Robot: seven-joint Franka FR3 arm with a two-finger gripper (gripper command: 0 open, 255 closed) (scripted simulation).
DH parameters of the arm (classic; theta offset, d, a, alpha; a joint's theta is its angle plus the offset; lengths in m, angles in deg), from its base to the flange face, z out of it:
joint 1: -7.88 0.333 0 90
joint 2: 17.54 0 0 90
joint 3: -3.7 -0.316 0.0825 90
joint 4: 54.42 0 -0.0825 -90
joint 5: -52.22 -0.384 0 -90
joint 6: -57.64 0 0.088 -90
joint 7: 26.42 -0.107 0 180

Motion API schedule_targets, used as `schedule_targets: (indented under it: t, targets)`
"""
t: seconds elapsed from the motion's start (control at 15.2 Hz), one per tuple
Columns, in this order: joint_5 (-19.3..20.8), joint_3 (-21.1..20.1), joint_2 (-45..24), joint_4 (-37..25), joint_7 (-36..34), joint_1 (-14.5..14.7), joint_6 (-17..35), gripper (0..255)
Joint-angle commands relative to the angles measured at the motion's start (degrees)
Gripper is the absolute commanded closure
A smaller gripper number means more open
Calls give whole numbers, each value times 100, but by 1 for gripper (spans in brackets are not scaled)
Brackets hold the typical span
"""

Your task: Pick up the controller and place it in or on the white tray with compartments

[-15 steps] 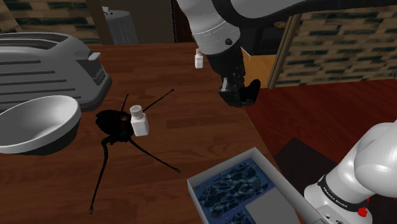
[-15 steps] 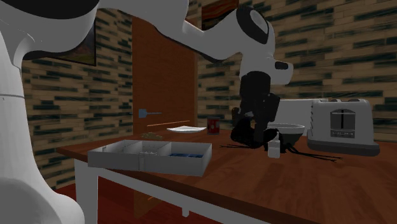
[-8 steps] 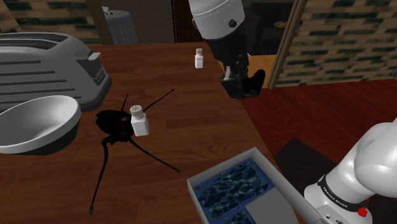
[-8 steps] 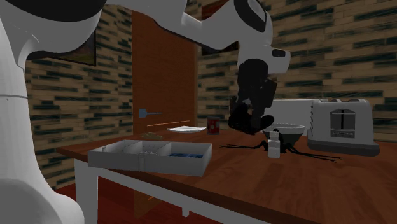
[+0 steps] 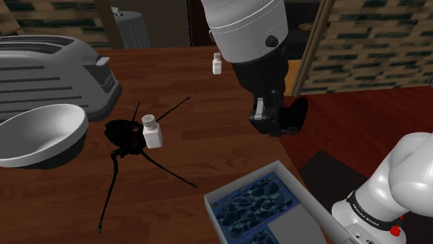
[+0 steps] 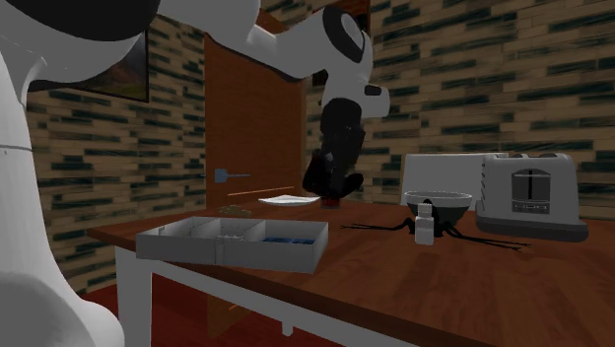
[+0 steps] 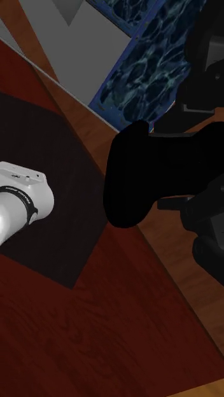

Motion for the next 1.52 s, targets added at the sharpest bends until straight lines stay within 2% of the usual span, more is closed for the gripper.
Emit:
schedule_targets:
  t: [0.0,0.33,0.66,0.92,0.99,1.45]
  targets:
    - [-174,-127,68,43,-279,103,-27,255]
    - [-485,-572,-76,-136,-1147,411,-120,255]
    - [-641,-1096,-498,-479,-2192,797,-166,255]
    - [-578,-1503,-1085,-884,-3173,1285,-176,255]
    - [-500,-1646,-1370,-1078,-3579,1531,-180,255]
    - [-674,-1562,-1021,-276,-3280,1352,410,255]
